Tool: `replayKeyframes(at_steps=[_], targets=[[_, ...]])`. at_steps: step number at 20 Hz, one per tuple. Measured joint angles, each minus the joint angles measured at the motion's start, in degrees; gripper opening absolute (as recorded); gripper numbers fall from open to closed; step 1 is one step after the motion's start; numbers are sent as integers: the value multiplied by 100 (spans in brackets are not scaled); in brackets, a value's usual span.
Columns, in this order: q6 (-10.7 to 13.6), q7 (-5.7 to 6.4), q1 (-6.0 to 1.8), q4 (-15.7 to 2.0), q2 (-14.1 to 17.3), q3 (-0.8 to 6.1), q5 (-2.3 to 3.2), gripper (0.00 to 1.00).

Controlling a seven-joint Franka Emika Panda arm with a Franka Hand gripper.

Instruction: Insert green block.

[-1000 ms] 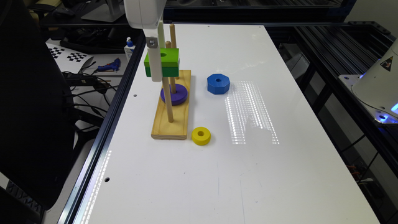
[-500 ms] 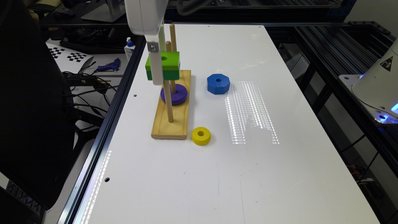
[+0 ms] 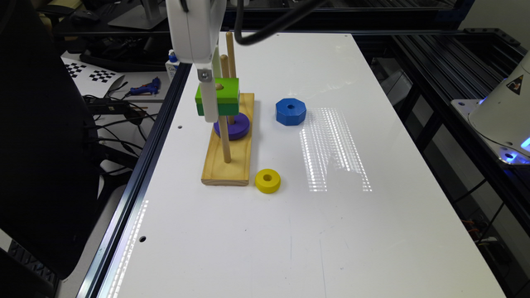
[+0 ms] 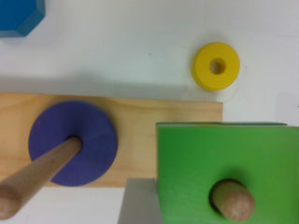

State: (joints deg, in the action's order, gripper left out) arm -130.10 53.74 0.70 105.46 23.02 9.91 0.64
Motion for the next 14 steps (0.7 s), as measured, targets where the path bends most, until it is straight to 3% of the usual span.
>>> replayKeyframes(at_steps=[14], targets=[[-230,0,1,10,288,-4,40,0]])
